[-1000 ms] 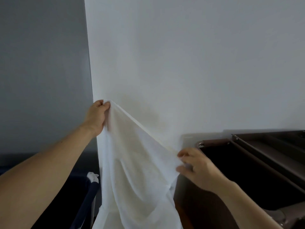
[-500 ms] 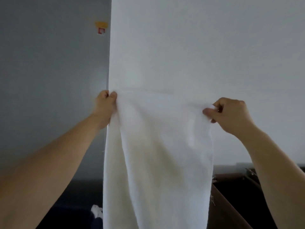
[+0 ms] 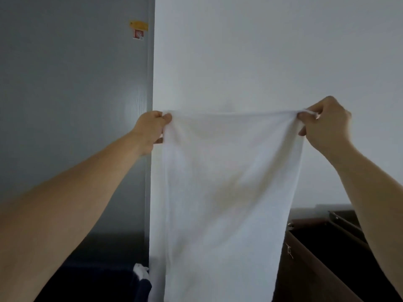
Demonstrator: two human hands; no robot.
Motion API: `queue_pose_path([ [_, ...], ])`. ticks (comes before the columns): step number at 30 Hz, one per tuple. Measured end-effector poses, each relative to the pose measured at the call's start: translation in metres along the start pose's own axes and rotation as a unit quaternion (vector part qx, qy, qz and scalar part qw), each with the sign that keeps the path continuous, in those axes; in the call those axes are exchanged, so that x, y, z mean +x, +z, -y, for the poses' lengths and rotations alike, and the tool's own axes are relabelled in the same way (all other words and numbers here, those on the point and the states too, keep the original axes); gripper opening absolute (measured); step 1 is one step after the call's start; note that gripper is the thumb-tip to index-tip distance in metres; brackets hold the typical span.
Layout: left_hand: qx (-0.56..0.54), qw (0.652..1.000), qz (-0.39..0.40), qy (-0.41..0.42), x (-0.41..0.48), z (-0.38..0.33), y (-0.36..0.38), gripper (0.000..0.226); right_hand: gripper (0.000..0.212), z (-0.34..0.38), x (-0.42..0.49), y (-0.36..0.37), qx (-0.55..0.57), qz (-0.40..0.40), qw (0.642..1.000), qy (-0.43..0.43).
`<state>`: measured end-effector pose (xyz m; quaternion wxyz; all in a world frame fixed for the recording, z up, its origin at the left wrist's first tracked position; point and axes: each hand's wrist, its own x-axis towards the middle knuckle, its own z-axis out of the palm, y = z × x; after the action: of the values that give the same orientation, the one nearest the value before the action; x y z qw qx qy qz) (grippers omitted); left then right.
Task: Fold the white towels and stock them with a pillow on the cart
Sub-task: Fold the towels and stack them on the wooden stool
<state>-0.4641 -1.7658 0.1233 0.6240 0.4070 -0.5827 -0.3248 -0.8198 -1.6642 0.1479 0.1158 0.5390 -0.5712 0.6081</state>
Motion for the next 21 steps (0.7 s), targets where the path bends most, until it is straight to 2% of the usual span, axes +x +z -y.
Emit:
queue_pose_path([
  [3, -0.039, 0.996, -0.063, 0.041, 0.01, -0.02, 0.005, 0.017, 0.019, 0.013, 0.0, -0.005, 0.082, -0.067, 0.994, 0.007],
  [4, -0.046, 0.994, -0.09, 0.049, 0.01, -0.029, 0.009, 0.018, 0.019, 0.017, 0.0, -0.008, 0.098, -0.08, 0.992, 0.008],
  [6, -0.027, 0.99, -0.128, 0.058, 0.001, -0.037, 0.02, 0.023, 0.008, 0.022, 0.0, -0.015, 0.112, -0.079, 0.99, 0.012],
  [8, 0.026, 0.985, -0.156, 0.072, -0.009, -0.032, 0.027, 0.032, 0.009, 0.018, 0.002, -0.021, 0.105, -0.072, 0.992, 0.006],
  [11, 0.073, 0.968, -0.217, 0.103, -0.025, -0.027, 0.039, 0.029, 0.009, 0.009, 0.0, -0.033, 0.088, -0.064, 0.994, -0.033],
  [14, 0.109, 0.952, -0.255, 0.128, -0.041, -0.028, 0.048, 0.03, 0.009, -0.002, -0.003, -0.038, 0.07, -0.043, 0.996, -0.034],
  [17, 0.15, 0.945, -0.258, 0.136, -0.053, -0.02, 0.051, 0.025, 0.013, -0.022, -0.009, -0.03, 0.061, -0.006, 0.998, -0.016],
  [21, 0.206, 0.946, -0.239, 0.079, -0.059, 0.013, 0.049, 0.022, 0.036, -0.048, -0.02, -0.005, 0.054, 0.102, 0.991, 0.066],
])
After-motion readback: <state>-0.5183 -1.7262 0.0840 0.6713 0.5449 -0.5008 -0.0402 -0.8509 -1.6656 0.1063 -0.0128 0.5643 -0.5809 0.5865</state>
